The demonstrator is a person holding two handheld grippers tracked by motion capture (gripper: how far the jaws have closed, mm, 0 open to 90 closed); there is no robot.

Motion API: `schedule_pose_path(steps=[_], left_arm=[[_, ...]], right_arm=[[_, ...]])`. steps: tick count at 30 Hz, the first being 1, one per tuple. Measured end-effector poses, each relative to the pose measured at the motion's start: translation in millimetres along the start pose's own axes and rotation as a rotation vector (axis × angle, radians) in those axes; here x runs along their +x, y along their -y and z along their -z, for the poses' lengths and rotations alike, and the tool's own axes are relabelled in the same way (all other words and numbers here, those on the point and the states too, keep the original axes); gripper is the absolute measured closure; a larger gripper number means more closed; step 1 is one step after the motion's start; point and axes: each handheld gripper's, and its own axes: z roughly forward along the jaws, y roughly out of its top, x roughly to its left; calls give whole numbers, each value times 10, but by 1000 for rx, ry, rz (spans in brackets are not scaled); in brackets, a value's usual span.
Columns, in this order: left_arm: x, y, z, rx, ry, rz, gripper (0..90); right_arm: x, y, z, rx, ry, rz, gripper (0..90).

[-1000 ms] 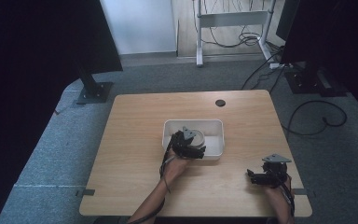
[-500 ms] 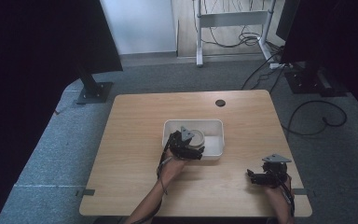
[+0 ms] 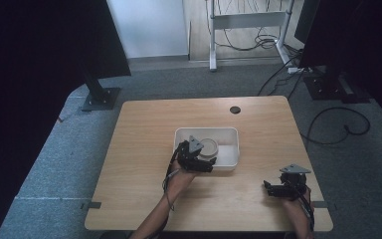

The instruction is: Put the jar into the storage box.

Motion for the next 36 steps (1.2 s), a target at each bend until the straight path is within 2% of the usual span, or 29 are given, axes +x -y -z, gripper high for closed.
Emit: schedule_pose_path(steps=[22,36], left_arm=[[4,41,243,-23,46,-17,48],[41,120,376,-29,49,-22,61]], right_arm=[[1,0,0,0,0,1,30],[1,0,0,0,0,1,30]])
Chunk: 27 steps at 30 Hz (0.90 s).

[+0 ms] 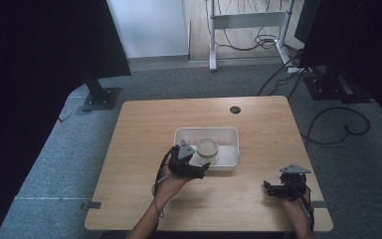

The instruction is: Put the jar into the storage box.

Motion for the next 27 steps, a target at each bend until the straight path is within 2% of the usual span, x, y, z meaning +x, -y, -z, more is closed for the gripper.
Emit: schedule_pose_path(steps=[10,27], left_arm=[[34,81,88,1,18,15,62],[89,231,280,11,39,14,62]], right_arm=[[0,0,0,0,0,0,30],[0,0,0,0,0,0,30]])
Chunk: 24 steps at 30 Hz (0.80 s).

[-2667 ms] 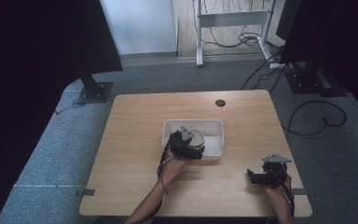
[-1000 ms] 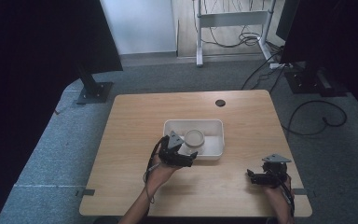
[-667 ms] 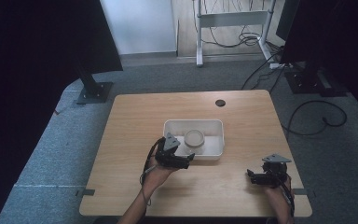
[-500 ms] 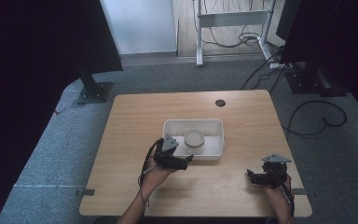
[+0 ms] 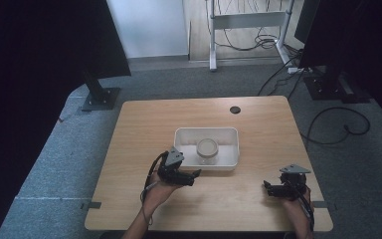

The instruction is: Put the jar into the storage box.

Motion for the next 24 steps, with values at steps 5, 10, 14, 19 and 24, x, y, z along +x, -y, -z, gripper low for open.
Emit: schedule_pose_path(steps=[5,10,14,19,24], left_arm=[[19,56,44,0,1,6,62],[43,110,93,-6,2,10,62],[52,160,130,-10,1,7,62],[52,232,157,-8,3,1,62],[64,313,170,-2,14,0,61]], right_arm=[[0,0,0,0,0,0,30],[0,0,0,0,0,0,30],[0,0,0,0,0,0,30],[0,0,0,0,0,0,30],[0,0,0,0,0,0,30]])
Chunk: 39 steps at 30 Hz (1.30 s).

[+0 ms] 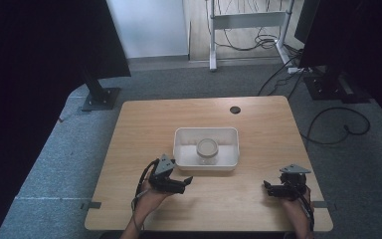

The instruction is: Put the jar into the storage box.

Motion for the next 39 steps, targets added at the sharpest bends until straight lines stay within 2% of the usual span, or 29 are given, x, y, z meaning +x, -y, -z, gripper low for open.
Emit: schedule_pose_path(steps=[7,25,30,32,35,39], left_arm=[[17,148,12,12,7,7,60],[18,483,-46,66,-8,5,60],[29,565,-62,93,-5,23,60],[39,608,-68,121,-9,38,59],[45,614,-55,113,-10,44,61],[64,622,-50,126,-13,59,61]], right_arm=[[0,0,0,0,0,0,30],[5,3,3,0,1,-2,31],[6,3,4,1,1,-2,30],[6,3,4,0,1,-2,30],[7,4,4,0,1,-2,30],[7,4,4,0,1,-2,30]])
